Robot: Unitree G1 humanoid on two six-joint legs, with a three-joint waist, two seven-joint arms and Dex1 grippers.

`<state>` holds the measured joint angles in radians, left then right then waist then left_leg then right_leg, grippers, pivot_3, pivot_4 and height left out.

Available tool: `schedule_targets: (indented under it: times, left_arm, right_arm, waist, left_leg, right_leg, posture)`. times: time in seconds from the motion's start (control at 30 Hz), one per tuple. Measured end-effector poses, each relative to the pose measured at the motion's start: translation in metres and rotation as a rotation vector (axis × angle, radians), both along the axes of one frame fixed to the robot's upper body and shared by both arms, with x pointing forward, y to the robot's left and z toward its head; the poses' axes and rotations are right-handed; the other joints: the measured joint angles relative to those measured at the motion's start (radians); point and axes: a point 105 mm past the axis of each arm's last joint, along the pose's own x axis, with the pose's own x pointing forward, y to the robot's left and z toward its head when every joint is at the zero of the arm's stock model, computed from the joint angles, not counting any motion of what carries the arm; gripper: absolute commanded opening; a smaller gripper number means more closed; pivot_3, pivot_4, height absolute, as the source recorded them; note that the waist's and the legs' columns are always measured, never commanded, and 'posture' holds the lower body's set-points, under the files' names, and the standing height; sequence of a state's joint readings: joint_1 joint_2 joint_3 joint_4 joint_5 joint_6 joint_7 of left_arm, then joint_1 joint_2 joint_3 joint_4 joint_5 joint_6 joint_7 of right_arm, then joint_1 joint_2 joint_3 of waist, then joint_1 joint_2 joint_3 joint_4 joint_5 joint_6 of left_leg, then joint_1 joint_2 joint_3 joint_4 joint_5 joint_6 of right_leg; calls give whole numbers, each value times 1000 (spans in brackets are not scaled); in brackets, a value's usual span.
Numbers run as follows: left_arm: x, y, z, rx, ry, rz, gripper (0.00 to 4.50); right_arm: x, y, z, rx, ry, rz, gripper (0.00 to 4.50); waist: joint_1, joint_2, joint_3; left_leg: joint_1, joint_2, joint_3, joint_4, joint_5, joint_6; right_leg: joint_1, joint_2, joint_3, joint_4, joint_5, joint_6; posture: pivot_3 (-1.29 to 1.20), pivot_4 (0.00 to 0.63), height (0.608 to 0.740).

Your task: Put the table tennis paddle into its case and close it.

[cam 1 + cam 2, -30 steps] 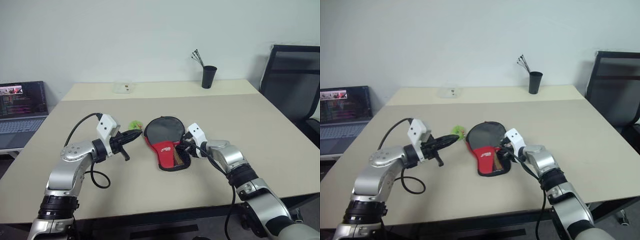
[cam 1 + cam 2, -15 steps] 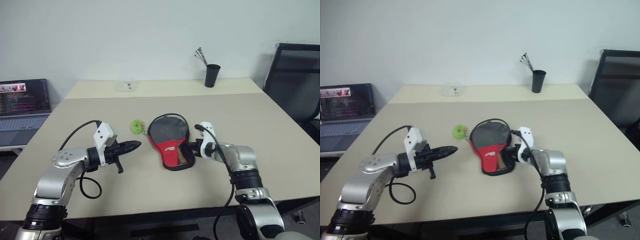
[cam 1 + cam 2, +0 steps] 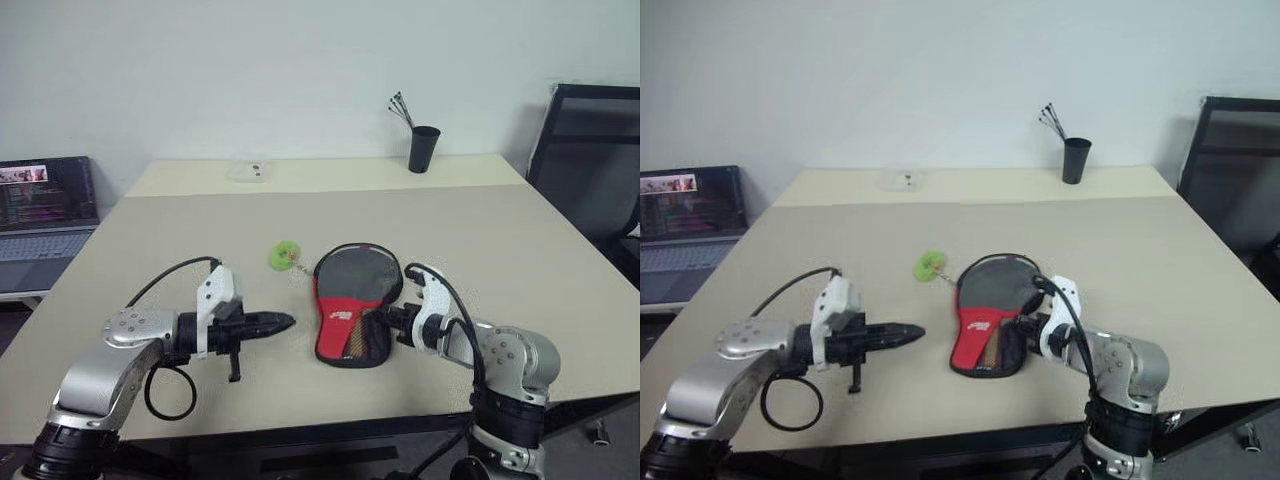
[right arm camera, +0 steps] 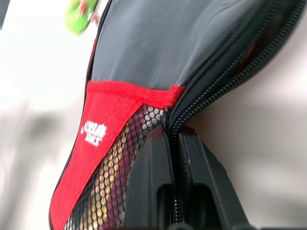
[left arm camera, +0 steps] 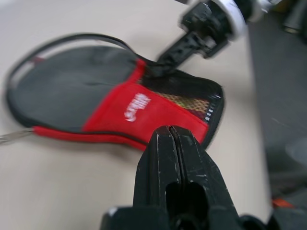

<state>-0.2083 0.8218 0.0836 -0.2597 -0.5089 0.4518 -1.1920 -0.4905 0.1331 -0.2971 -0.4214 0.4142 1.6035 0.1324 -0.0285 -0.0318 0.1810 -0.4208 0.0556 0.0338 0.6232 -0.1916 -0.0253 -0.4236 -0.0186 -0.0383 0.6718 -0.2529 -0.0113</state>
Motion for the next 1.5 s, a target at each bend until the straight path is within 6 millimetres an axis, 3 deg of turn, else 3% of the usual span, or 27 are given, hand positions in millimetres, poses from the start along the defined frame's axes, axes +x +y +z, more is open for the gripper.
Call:
schedule_targets:
  times: [0.2,0.43,0.67,0.97,1.5]
  left_arm:
    - [-21,6,-10,30,80,-40,0]
    - [-35,8,-17,36,134,-42,0]
    - [-38,8,-18,48,140,-43,0]
    - [-37,7,-17,48,133,-45,0]
    - [-29,6,-16,49,131,-6,0]
  right_arm:
    - [-24,21,-7,5,-5,165,30]
    - [-46,23,-20,-37,10,344,30]
    - [-44,12,-23,-65,-6,379,30]
    - [-26,-4,-20,-109,-21,370,30]
    - [-24,-11,-21,-125,-17,360,30]
  waist:
    - [-5,0,0]
    - [-3,0,0]
    - [-2,0,0]
    - [0,0,0]
    - [0,0,0]
  left_leg:
    - [0,1,0,-1,-1,-1]
    - [0,2,0,-5,-1,-2]
    - [0,2,0,-10,-2,-3]
    - [1,2,1,-10,-2,-3]
    - [1,2,1,-10,-2,-3]
  right_leg:
    - [0,1,0,-1,-1,-2]
    - [0,2,-1,-7,-1,-2]
    - [0,3,-1,-11,-2,-2]
    - [1,3,-1,-11,-1,-1]
    - [1,4,0,-11,-1,-1]
  posture:
    - [0,150,740]
    - [0,150,740]
    - [0,150,740]
    - [0,150,740]
    - [0,150,740]
